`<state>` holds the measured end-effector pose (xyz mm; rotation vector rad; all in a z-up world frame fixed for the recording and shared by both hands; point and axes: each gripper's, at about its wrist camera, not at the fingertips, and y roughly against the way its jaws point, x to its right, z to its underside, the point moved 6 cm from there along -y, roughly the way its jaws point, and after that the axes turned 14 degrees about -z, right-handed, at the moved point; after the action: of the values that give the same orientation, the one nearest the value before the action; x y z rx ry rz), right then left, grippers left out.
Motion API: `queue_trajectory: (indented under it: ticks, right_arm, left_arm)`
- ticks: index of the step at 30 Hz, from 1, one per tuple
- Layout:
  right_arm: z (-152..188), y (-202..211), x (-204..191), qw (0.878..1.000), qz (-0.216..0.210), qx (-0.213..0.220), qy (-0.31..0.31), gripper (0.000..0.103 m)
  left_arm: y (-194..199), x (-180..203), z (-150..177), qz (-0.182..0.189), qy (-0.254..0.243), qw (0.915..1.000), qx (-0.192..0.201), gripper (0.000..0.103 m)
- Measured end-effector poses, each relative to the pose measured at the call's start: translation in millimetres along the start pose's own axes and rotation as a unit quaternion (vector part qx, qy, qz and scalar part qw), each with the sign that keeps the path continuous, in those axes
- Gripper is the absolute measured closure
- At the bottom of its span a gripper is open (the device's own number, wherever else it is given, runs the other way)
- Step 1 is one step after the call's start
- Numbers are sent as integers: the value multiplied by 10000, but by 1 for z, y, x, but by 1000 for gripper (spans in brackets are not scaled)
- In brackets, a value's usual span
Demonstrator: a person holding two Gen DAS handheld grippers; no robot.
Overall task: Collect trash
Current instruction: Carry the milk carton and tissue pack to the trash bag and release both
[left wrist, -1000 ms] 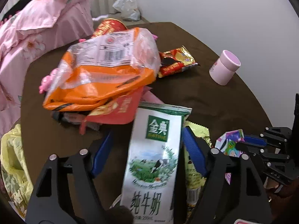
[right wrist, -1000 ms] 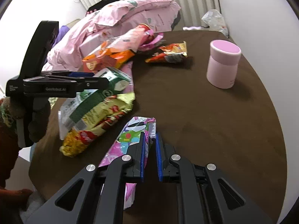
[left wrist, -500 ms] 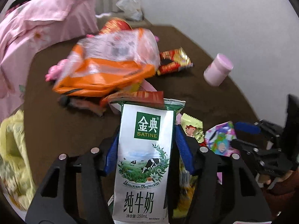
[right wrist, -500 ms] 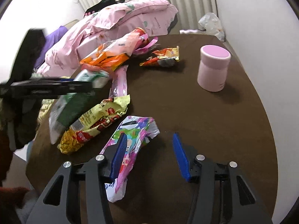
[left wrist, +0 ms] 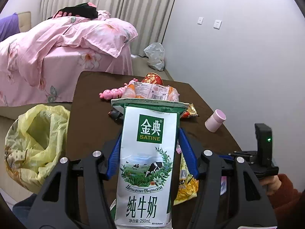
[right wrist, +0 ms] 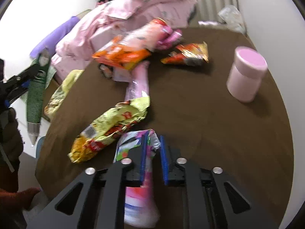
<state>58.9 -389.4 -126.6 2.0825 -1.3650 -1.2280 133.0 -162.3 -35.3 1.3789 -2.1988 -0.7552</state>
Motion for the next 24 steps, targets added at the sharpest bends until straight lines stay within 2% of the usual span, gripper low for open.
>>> queue_trajectory:
  ticks: [5,8,11,14,16,18,21,24]
  right_arm:
    - [-16,21,-26,9985,9,350,416,90]
    - [-27,29,-37,9971,70,496,580,90]
    - [-34,30,-47,9955,101,554,764,90]
    - [-36,27,-55,9947,53,554,862,90]
    - [-36,23,-58,9945,33,527,904,90]
    - [-35,19,-59,9945,33,487,928,90]
    - [-33,15,-58,9947,34,455,924,90]
    - [-32,13,-55,9949,41,439,905,90]
  left_arm:
    - [-1,-12,18,-139,-48,9995,-278,49]
    - [-7,-16,32,-37,-38,9976,-687,49]
    - [-17,-17,46,-146,-187,9936,-1105,49]
    - [-30,-21,57,-282,-259,9887,-1451,49]
    - [-40,-22,65,-181,-234,9833,-1796,49]
    - [-47,-22,72,-94,-206,9802,-1969,49]
    - [-58,-22,79,-181,-282,9756,-2168,49]
    - [-64,-18,76,-253,-363,9745,-2200,47]
